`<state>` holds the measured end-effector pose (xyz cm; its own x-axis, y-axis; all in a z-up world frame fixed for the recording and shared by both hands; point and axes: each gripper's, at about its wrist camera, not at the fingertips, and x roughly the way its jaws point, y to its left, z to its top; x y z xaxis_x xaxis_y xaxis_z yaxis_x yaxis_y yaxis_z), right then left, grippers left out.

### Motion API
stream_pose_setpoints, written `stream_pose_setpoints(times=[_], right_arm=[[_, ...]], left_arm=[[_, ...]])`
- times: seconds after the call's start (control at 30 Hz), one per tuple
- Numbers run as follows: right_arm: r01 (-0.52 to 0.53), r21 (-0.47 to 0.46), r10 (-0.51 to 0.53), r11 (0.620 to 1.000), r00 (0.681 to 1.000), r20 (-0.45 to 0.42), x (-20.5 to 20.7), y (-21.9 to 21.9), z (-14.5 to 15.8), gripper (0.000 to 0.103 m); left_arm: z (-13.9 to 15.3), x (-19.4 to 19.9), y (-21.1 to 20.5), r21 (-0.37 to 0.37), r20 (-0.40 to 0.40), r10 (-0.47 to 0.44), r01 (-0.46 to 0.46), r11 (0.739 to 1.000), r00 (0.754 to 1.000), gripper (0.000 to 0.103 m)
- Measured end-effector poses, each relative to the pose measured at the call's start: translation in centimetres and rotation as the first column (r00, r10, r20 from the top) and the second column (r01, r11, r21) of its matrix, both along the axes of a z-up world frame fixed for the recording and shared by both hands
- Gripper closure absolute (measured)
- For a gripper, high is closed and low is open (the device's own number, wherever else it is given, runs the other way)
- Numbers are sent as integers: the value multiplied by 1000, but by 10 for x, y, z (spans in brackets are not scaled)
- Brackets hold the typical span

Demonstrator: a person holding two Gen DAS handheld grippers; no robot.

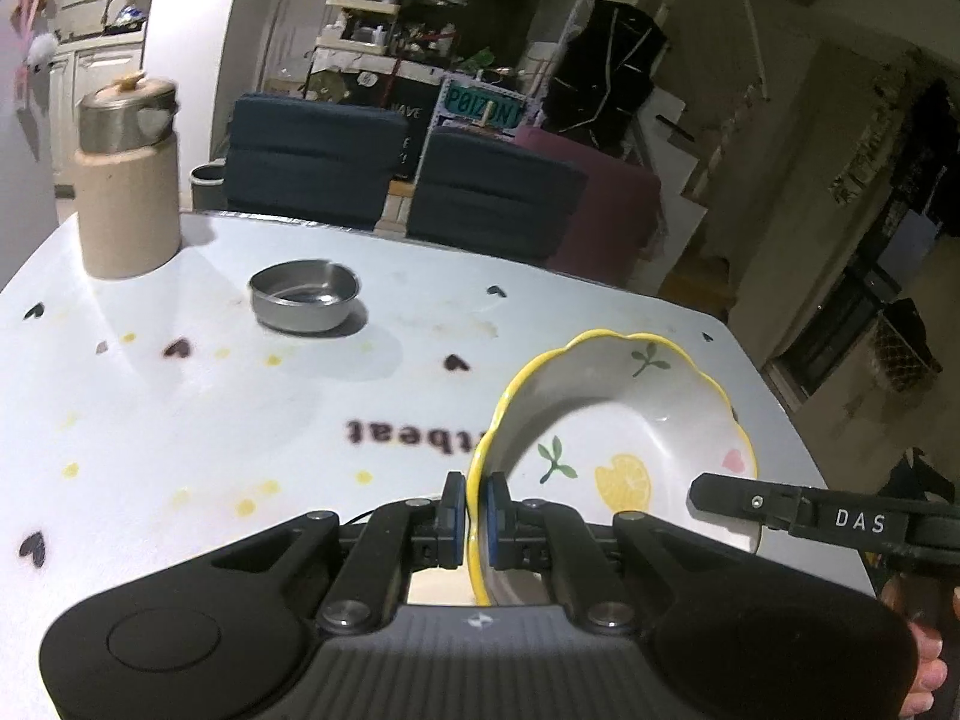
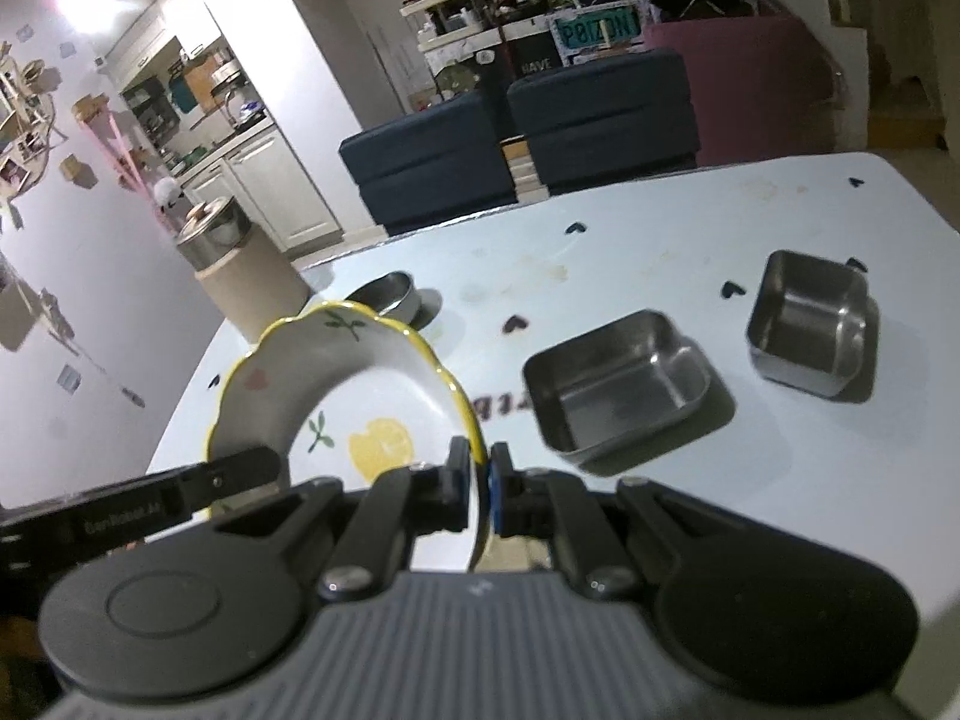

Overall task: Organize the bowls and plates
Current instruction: 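Lift the lemon-print bowl and carry it toward the cream bowl, then lower the lemon-print bowl into the cream bowl with both grippers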

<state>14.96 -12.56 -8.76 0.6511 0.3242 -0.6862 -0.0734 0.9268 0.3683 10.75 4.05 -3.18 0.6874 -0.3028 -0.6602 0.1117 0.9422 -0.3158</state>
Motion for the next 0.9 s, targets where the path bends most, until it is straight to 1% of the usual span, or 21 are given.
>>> stream_pose_setpoints(times=[0.33,0.43,0.53,0.6,0.7,0.8,0.9], right_arm=[[-81,-16,80,997,995,-51,10,34,-19,95],[-97,-30,94,995,992,-83,12,43,-27,95],[-125,-75,116,989,986,-117,14,53,-37,95],[-133,-87,120,987,983,-141,15,55,-44,95],[-130,-84,115,988,979,-170,18,55,-53,95],[-112,-51,100,992,973,-208,23,49,-62,95],[-123,-70,106,990,971,-216,23,51,-67,95]], left_arm=[[-28,-2,30,-24,-65,32,-34,999,997,96],[-37,-1,32,-13,-97,30,-31,999,995,96],[-47,1,30,9,-139,19,-18,1000,990,96],[-53,2,30,13,-161,13,-11,1000,987,96],[-59,3,27,27,-178,3,2,1000,984,96],[-64,4,25,37,-191,-3,10,999,982,96],[-68,5,23,46,-205,-5,15,999,979,96]])
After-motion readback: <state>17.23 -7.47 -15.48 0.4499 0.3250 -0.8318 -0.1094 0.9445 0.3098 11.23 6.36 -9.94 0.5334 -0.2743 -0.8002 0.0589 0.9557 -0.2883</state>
